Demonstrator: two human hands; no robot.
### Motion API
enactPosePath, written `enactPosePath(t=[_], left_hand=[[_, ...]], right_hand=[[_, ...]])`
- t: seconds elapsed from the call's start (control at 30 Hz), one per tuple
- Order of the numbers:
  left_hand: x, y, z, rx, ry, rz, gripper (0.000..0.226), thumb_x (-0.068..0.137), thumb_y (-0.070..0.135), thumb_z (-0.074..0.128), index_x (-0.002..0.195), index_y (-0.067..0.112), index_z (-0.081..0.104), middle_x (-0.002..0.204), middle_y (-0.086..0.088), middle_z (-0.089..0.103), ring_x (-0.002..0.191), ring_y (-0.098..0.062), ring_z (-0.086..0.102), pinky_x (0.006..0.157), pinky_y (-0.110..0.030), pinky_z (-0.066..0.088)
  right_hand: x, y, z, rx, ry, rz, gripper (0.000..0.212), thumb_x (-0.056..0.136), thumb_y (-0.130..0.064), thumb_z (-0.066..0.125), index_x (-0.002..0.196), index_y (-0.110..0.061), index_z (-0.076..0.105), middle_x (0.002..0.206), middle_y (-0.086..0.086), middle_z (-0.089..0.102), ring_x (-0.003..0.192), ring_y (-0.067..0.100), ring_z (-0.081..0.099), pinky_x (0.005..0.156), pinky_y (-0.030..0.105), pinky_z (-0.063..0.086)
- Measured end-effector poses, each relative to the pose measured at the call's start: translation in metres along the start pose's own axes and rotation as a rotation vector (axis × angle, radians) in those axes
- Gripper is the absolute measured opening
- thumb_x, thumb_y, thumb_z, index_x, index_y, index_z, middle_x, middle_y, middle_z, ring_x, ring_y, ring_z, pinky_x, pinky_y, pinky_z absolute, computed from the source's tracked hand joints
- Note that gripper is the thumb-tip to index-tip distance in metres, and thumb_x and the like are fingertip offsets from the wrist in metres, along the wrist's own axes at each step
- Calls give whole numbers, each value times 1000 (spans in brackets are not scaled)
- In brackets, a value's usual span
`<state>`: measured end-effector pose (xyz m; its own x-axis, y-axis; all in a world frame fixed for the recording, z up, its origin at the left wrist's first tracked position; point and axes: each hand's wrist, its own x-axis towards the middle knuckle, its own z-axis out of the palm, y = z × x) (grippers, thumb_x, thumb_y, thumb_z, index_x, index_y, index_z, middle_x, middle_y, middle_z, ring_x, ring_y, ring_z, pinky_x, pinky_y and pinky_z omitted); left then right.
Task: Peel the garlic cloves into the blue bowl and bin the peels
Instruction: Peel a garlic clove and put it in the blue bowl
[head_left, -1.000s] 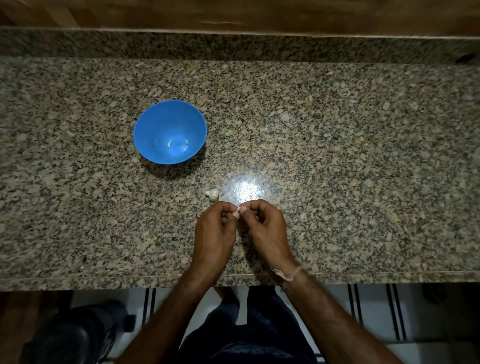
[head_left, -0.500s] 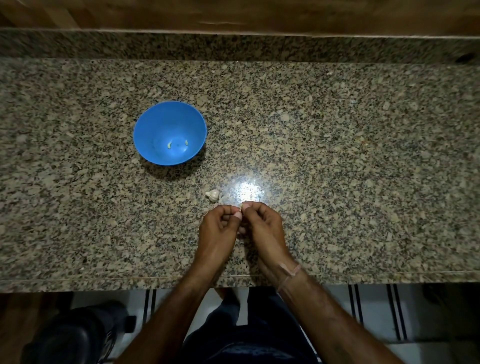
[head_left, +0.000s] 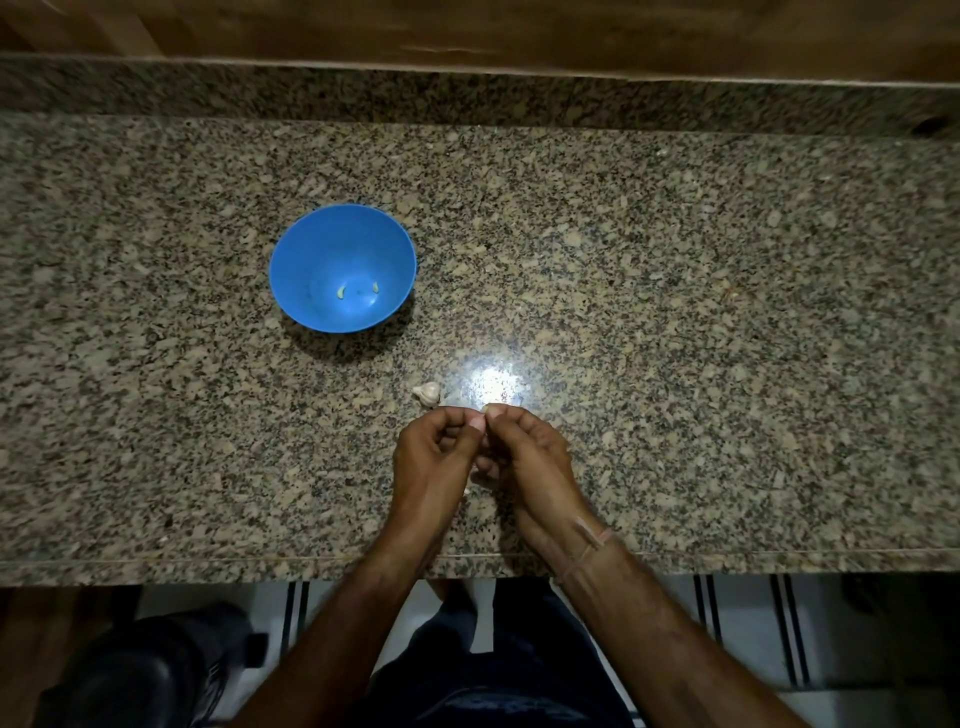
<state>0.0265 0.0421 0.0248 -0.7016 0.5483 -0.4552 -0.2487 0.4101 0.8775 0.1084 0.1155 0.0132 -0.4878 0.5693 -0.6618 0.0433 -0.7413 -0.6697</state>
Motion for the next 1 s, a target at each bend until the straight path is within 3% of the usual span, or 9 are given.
enactPosePath(t=[0.23,0.4,0.5,0.63,0.73,0.83,0.9,1.0], left_hand=[[3,-4,-5,179,11,64,8,93,16,72,87,20,75,79,5,76,75,-10,73,70,-25,61],[8,-13,-9,412,84,199,15,85,29,83,78,24,70,71,9,68,67,-5,63,60,-19,51],[11,-17,-11,487,122,262,19,85,29,82,75,25,65,73,8,64,68,-8,60,61,-29,51],[11,-20,-15,524,111,361,9,93,13,70,92,20,75,88,9,71,84,-11,65,72,-34,54],[11,-21,-17,550,115,334,6,93,23,72,87,24,73,82,11,69,78,-12,64,66,-33,52],[10,-24,-19,563,120,366,7,95,22,68,91,23,73,87,11,68,83,-13,63,68,-37,53],[8,-23,-22,566,145,356,11,95,27,68,84,27,68,81,13,65,81,-13,60,65,-35,48],[4,-24,-29,598,162,349,7,92,27,72,87,30,69,87,16,65,88,-10,58,66,-30,43]], right_hand=[[3,-5,2,152,43,146,10,100,-16,67,106,-9,68,84,5,70,70,10,62,64,24,49],[9,-10,-10,41,78,23,7,100,-17,67,94,-14,69,77,4,61,62,11,52,56,25,40],[9,-12,-17,-46,87,-55,12,100,-18,68,88,-17,70,81,10,57,60,13,47,56,29,38],[7,-14,-23,-141,100,-101,9,100,-20,69,93,-16,73,78,6,62,58,10,51,56,29,44],[7,-12,-24,-225,111,-139,12,99,-22,70,94,-12,74,76,2,65,65,12,56,64,30,49],[7,-12,-21,-314,98,-172,16,100,-20,69,97,-5,73,79,5,69,68,12,61,61,22,53],[5,-12,-19,-369,74,-196,18,100,-19,68,102,-2,73,85,9,73,71,9,66,63,18,55],[5,-7,-13,-433,52,-221,18,100,-22,69,100,-5,75,94,14,77,83,18,72,76,28,60]])
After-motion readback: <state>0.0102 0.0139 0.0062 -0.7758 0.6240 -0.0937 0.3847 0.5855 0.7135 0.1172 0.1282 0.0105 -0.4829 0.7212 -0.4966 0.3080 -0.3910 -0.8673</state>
